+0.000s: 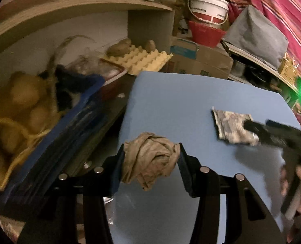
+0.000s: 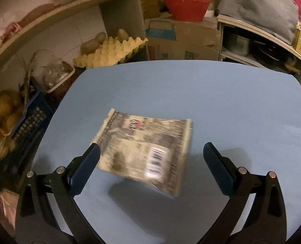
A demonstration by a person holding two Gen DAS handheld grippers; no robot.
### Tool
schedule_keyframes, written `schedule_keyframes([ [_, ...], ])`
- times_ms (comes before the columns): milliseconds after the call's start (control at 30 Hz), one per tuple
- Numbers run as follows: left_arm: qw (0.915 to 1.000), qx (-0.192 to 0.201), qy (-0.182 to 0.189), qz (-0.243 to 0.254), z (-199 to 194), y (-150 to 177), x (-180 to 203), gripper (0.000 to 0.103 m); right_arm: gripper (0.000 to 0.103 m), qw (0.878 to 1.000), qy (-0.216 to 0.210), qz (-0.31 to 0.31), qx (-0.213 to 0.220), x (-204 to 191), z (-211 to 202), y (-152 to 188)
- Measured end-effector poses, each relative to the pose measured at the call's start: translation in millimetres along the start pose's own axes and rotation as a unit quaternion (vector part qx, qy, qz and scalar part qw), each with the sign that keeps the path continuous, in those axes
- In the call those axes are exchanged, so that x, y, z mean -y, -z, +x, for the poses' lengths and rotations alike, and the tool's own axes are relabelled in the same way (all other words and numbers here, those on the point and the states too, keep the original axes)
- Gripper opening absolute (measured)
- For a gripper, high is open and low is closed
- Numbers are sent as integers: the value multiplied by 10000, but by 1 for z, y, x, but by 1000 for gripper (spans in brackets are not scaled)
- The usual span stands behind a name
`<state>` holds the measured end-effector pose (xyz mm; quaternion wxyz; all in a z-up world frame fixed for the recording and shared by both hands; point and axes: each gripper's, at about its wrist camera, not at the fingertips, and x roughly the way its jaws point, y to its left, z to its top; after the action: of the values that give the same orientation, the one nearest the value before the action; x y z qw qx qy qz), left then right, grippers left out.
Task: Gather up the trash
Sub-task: 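Grasp the silver printed packet with the right tool while the left tool grasps the brown cloth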
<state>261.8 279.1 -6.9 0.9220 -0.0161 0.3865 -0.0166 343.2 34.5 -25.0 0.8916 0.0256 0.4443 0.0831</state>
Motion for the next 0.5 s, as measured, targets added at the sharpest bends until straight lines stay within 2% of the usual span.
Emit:
schedule_keyframes([
  [100, 9999, 132, 55, -78, -19, 17, -6, 49, 99, 9996, 152, 62, -250, -12, 16, -4],
  [267, 9997, 60, 73, -212, -28, 37, -15, 49, 99, 9979, 439, 72, -462, -22, 36, -5],
  [433, 9997, -9, 53, -255, -29, 49, -24, 49, 98, 9968, 566, 134, -541, -20, 44, -4],
  [500, 9997, 4, 23, -253, -30, 52, -25, 49, 95, 9963, 666, 51, -534, -22, 45, -3],
])
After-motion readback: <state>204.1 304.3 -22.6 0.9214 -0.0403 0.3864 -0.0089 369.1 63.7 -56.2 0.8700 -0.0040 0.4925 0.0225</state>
